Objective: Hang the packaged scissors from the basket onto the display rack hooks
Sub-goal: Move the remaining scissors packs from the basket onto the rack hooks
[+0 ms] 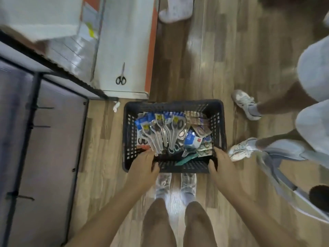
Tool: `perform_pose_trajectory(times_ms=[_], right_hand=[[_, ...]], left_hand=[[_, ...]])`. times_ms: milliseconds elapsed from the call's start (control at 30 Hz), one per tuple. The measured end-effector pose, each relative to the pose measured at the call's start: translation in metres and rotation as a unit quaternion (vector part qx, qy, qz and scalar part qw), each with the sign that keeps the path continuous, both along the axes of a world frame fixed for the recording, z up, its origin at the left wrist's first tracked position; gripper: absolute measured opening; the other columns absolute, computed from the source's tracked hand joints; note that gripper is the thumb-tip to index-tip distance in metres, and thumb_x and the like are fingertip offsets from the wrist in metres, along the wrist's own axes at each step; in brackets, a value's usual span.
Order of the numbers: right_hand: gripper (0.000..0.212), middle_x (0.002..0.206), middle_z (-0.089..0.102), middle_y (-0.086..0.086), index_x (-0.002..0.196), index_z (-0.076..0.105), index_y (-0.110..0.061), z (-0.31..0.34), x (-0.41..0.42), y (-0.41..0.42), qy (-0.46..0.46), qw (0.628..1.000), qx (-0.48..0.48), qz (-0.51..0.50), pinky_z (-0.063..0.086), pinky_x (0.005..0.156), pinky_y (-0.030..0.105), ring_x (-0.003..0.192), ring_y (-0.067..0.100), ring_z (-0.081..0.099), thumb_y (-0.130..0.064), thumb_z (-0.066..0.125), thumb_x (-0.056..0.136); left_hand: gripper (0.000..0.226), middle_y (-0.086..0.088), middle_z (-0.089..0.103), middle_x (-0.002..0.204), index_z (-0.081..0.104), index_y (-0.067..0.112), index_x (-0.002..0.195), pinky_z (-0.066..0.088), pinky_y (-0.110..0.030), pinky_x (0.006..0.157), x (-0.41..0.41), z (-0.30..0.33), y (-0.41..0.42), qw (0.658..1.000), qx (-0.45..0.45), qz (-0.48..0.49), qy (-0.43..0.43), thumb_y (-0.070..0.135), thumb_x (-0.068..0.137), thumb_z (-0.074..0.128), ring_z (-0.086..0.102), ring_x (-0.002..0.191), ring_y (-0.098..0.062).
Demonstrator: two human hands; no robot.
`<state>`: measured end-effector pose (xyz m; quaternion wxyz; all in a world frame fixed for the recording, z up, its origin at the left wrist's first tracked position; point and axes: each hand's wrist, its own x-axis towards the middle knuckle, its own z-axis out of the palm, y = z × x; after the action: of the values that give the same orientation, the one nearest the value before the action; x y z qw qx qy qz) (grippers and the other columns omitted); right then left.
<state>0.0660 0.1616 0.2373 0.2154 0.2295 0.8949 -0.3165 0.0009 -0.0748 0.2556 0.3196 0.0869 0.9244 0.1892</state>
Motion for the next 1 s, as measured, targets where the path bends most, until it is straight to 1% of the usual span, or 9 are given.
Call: perform_pose_trajectory(times_ms=[100, 200, 267, 400, 500, 633, 800, 900, 1000], right_hand=[[0.046, 0.135, 0.049, 0.009, 0.139, 0.04, -0.007, -0.051, -0.001, -0.001, -0.003, 1.0, -0.019, -0.019, 0.037, 0.099, 0.031, 0.123, 0.022, 0.046, -0.011, 0.048, 0.094], [0.046, 0.135, 0.048, 0.009, 0.139, 0.039, -0.006, -0.11, -0.002, 0.002, -0.012, 1.0, -0.015, -0.023, 0.028, 0.095, 0.018, 0.124, 0.02, 0.043, -0.01, 0.049, 0.094], [0.047, 0.135, 0.048, 0.008, 0.14, 0.039, -0.007, -0.148, -0.002, 0.004, -0.023, 1.0, -0.005, -0.02, 0.025, 0.092, 0.015, 0.124, 0.019, 0.043, -0.012, 0.05, 0.094], [0.044, 0.126, 0.048, -0.003, 0.136, 0.042, -0.013, -0.213, -0.016, 0.006, 0.001, 1.0, -0.007, -0.021, 0.028, 0.089, 0.016, 0.12, 0.014, 0.043, -0.013, 0.051, 0.093], [0.044, 0.129, 0.049, -0.001, 0.135, 0.041, -0.016, -0.257, -0.037, 0.01, 0.023, 1.0, -0.007, -0.012, 0.034, 0.088, 0.021, 0.116, 0.011, 0.044, -0.015, 0.051, 0.093], [0.051, 0.139, 0.042, 0.003, 0.141, 0.036, -0.014, -0.306, -0.074, 0.02, 0.051, 0.999, 0.012, -0.006, 0.041, 0.1, 0.035, 0.125, 0.017, 0.042, -0.015, 0.05, 0.092], [0.047, 0.132, 0.047, 0.009, 0.136, 0.042, -0.009, -0.342, -0.109, 0.026, 0.112, 0.993, 0.041, -0.002, 0.041, 0.1, 0.039, 0.123, 0.023, 0.043, -0.012, 0.051, 0.089], [0.048, 0.134, 0.046, 0.01, 0.137, 0.042, -0.009, -0.35, -0.117, 0.016, 0.13, 0.991, 0.034, -0.007, 0.039, 0.101, 0.038, 0.126, 0.024, 0.042, -0.012, 0.05, 0.09], [0.051, 0.139, 0.043, 0.009, 0.139, 0.038, -0.011, -0.354, -0.117, 0.004, 0.131, 0.991, 0.022, 0.012, 0.038, 0.104, 0.042, 0.131, 0.023, 0.037, -0.016, 0.051, 0.09]], left_hand=[[0.045, -0.009, 0.05, 0.135, 0.046, 0.004, 0.135, 0.031, -0.027, 0.105, -0.006, -0.055, -0.003, 1.0, -0.002, -0.001, -0.023, 0.022, 0.094, 0.047, 0.044, 0.128, -0.024], [0.036, -0.005, 0.055, 0.121, 0.051, 0.007, 0.127, 0.036, -0.027, 0.094, -0.011, -0.118, -0.004, 0.999, -0.008, 0.012, -0.049, 0.019, 0.094, 0.048, 0.051, 0.116, -0.022], [0.03, -0.008, 0.059, 0.111, 0.056, 0.006, 0.118, 0.039, -0.032, 0.088, -0.012, -0.158, -0.002, 0.998, -0.008, 0.013, -0.064, 0.02, 0.092, 0.048, 0.054, 0.109, -0.025], [0.033, -0.008, 0.056, 0.12, 0.051, 0.006, 0.126, 0.038, -0.029, 0.092, -0.013, -0.233, 0.013, 0.998, 0.004, -0.005, -0.062, 0.019, 0.095, 0.05, 0.049, 0.116, -0.022], [0.032, -0.004, 0.055, 0.117, 0.05, 0.011, 0.125, 0.039, -0.026, 0.089, -0.021, -0.276, 0.037, 0.998, 0.027, -0.003, -0.05, 0.021, 0.095, 0.048, 0.048, 0.113, -0.018], [0.039, -0.005, 0.048, 0.13, 0.044, 0.008, 0.132, 0.033, -0.025, 0.094, -0.042, -0.324, 0.067, 0.999, 0.035, -0.005, 0.002, 0.025, 0.097, 0.045, 0.042, 0.12, -0.019], [0.05, -0.009, 0.042, 0.132, 0.039, 0.005, 0.136, 0.035, -0.03, 0.095, -0.063, -0.358, 0.09, 0.995, 0.023, 0.078, 0.05, 0.034, 0.095, 0.048, 0.038, 0.121, -0.023], [0.063, -0.01, 0.038, 0.132, 0.033, 0.006, 0.139, 0.038, -0.033, 0.096, -0.068, -0.366, 0.101, 0.992, -0.024, 0.104, 0.069, 0.043, 0.092, 0.052, 0.036, 0.122, -0.025], [0.069, -0.011, 0.038, 0.134, 0.028, 0.008, 0.14, 0.035, -0.033, 0.101, -0.07, -0.371, 0.115, 0.986, -0.075, 0.14, 0.057, 0.041, 0.089, 0.059, 0.035, 0.126, -0.027]])
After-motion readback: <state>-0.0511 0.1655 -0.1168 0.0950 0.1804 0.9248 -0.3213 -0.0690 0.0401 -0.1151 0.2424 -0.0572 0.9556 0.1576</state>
